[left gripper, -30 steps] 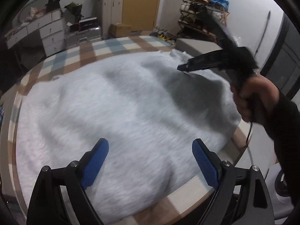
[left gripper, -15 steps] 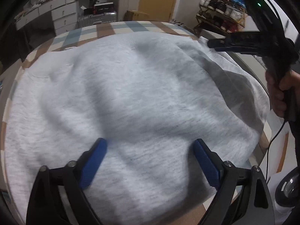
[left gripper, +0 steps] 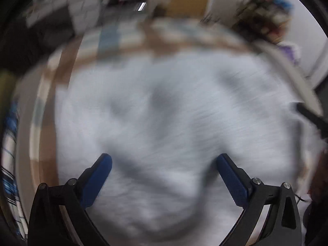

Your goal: Fold large clothes

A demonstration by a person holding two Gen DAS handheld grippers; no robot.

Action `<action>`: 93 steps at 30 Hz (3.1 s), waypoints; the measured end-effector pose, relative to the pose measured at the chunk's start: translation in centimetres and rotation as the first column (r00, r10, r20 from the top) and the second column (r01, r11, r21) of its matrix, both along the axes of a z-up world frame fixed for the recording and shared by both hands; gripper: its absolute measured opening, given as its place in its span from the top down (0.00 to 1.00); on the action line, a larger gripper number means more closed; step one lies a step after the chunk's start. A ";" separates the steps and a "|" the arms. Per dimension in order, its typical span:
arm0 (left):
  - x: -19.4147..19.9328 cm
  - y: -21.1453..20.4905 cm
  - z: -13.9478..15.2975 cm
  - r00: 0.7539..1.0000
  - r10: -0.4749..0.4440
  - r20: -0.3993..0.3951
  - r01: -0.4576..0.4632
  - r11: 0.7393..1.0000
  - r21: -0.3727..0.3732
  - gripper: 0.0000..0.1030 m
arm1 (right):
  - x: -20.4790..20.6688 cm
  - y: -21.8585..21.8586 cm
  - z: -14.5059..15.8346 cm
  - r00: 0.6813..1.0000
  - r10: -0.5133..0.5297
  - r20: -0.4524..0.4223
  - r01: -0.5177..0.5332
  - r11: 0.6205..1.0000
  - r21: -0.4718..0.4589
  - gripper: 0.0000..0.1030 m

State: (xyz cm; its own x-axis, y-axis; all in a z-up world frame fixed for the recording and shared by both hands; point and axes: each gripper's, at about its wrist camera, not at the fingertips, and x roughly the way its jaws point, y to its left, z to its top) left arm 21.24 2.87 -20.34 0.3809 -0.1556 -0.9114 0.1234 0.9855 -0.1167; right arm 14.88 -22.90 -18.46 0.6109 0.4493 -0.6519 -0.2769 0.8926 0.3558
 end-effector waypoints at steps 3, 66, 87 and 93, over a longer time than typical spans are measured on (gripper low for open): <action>-0.8 0.3 -0.6 0.998 -0.030 0.052 0.030 1.000 -0.002 0.01 | -1.6 0.7 -1.1 0.999 0.020 -0.042 -0.020 1.000 0.009 0.83; -4.2 -13.1 -1.6 0.958 -0.213 0.192 0.219 0.976 -0.009 0.03 | -4.0 -10.9 -6.2 0.887 -0.238 -0.397 0.340 0.916 0.212 0.31; -4.5 -13.3 0.3 0.948 -0.209 0.238 0.216 0.976 -0.002 0.03 | -1.7 -7.1 -5.2 0.926 -0.314 -0.211 0.358 0.907 0.223 0.55; -3.5 -12.2 0.4 0.948 -0.138 0.287 0.093 0.982 0.166 0.03 | -0.7 -7.0 -4.8 0.916 -0.371 -0.150 0.394 0.904 0.169 0.71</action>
